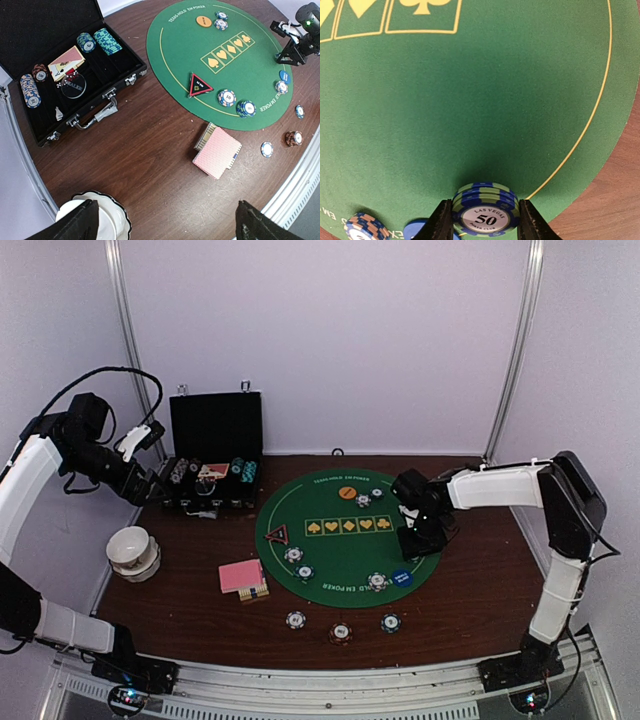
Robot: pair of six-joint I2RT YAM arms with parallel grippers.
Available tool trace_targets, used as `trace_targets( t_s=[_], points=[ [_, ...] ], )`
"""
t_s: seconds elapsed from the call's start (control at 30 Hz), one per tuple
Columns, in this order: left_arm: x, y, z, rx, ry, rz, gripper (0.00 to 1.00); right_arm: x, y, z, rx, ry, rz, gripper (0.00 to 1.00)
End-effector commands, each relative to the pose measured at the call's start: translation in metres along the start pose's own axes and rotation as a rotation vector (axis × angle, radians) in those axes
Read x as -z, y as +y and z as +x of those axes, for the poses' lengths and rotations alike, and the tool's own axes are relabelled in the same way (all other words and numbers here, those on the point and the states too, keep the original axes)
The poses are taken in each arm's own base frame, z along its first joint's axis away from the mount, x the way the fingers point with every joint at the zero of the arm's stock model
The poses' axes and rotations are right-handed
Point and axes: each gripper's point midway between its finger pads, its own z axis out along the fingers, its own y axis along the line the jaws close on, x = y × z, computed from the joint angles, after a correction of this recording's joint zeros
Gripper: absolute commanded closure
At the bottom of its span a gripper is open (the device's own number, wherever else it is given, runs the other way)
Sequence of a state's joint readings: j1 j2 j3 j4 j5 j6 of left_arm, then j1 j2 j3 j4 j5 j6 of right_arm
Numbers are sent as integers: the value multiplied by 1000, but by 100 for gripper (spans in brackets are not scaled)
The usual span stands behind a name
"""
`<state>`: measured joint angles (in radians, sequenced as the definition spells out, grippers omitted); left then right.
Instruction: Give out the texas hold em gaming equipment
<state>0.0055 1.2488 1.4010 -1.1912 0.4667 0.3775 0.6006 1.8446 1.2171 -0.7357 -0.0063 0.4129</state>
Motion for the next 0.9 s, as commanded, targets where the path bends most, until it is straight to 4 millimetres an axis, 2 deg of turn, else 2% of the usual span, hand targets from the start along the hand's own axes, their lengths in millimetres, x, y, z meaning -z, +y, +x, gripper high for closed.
trace_targets(
  t_s=[0.0, 0.1, 0.2, 0.3, 0.43, 0.57, 0.63, 0.77, 0.87],
  points=[
    [8, -3, -3, -26, -13, -8, 2, -13, 0, 9, 16, 36, -8, 85],
    [8, -4, -2, -27, -10, -9, 2, -11, -2, 11, 26, 43, -1, 70],
    [9, -4, -1, -27, -8, -12, 2, 0, -5, 8, 37, 31, 15, 51],
    [9, -3, -1, -27, -7, -16, 2, 23, -9, -2, 60, -25, 59, 38],
    [9, -2, -2, -29, -7, -18, 2, 63, 7, -9, 125, -104, 70, 31],
    [9, -2, -2, -27, -8, -15, 3, 95, 49, -3, 229, -163, 19, 26],
    [8, -2, -2, -27, -7, -13, 2, 106, 78, 8, 298, -167, -30, 25],
    [9, -3, -3, -25, -9, -12, 2, 119, 141, 41, 462, -159, -141, 22],
    [10, -4, -3, -28, -13, -13, 2, 121, 174, 67, 572, -146, -198, 20]
  ],
)
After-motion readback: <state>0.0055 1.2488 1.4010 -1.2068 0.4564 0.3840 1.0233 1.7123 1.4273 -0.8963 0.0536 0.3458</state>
